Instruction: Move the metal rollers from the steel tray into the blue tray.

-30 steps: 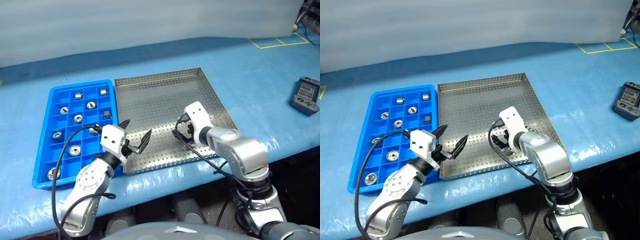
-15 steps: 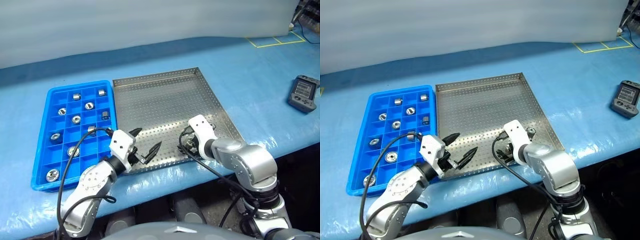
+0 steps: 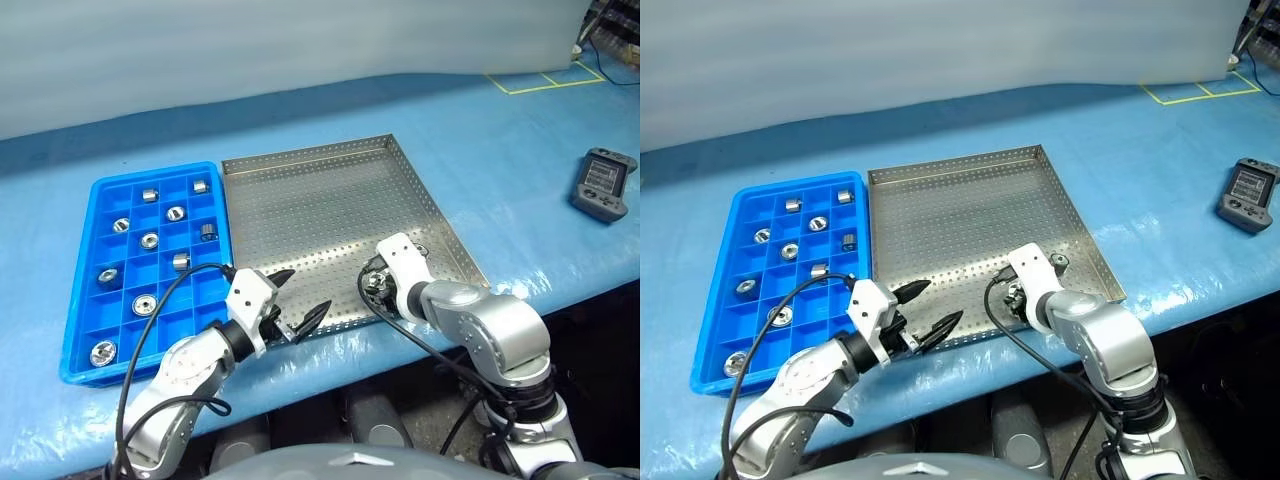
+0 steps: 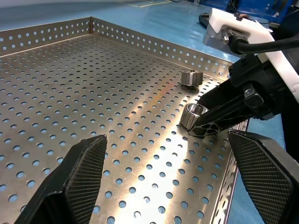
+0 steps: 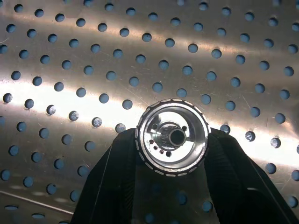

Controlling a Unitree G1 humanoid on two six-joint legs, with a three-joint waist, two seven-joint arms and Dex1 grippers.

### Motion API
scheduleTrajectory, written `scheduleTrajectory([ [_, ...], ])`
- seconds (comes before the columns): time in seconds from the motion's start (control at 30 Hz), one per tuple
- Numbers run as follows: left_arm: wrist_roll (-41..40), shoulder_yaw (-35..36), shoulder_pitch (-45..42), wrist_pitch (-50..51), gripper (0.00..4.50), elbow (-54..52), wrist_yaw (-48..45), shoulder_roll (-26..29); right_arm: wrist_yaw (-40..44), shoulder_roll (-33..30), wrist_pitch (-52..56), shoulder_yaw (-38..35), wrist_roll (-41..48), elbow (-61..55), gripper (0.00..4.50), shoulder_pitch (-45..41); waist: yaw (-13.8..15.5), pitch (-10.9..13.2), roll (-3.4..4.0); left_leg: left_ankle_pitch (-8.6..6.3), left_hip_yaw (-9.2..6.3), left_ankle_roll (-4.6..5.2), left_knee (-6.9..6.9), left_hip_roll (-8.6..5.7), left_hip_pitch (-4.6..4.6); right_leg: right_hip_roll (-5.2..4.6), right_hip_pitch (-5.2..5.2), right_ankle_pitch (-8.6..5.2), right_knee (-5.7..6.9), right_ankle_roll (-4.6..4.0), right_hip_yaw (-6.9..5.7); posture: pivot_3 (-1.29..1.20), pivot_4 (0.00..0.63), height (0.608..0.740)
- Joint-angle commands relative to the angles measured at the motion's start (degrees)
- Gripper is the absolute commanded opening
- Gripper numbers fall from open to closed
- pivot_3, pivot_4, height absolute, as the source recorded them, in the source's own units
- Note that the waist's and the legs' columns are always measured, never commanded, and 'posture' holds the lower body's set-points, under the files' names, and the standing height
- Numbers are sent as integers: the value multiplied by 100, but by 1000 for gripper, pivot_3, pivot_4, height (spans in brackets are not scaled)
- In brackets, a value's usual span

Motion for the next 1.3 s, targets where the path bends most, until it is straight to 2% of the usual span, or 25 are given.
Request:
scheduleTrajectory([
  [0.03,87,122,115,-207,4500,-276,267,-118,-85,164,-819,104,-88,56,1734,-267,3,1,-1,0,0,0,-1,0,0,0,-1,0,0,0,0,-24,150,740],
  [0.17,188,396,291,-371,4500,-336,675,-341,-40,411,-1497,108,-61,305,1734,-517,59,1,-2,0,2,0,-2,1,-1,1,-1,2,0,4,4,24,150,740],
  [0.3,253,788,583,-583,4500,-538,1117,-573,201,610,-2300,418,-33,693,1734,-932,184,2,-3,-1,2,1,-4,1,0,1,-4,4,-1,5,3,87,150,740],
  [0.47,334,1312,1340,-861,4500,-1018,1579,-869,590,985,-3337,1016,-107,1436,1734,-1489,342,4,-6,-1,-2,2,-15,3,0,0,-5,4,-2,4,0,191,150,740],
  [0.67,456,1647,2373,-1253,4500,-1522,1912,-1199,940,1512,-3893,1407,-98,2121,1734,-1923,686,6,-9,-1,-16,2,-18,4,-4,-3,-6,-3,-5,-7,-16,309,150,740],
  [0.8,550,1623,2849,-1420,4500,-1741,2017,-1327,1165,1754,-4047,1638,-98,2417,1734,-2040,887,7,-12,-1,-18,2,-16,4,-6,-4,-6,-6,-8,-11,-23,362,150,740],
  [0.97,635,1369,3047,-1455,4500,-1879,2029,-1351,1339,1929,-4152,1915,-140,2675,1734,-2010,1044,8,-11,-1,-27,2,-16,5,-8,-4,-6,-11,-7,-18,-35,396,150,740],
  [1.3,628,1055,2738,-1322,4500,-1737,2008,-1271,1404,1836,-4194,2167,-449,3193,1734,-1719,1144,9,-9,-1,-39,1,-18,8,-13,-4,-8,-17,-5,-28,-54,358,150,740],
])
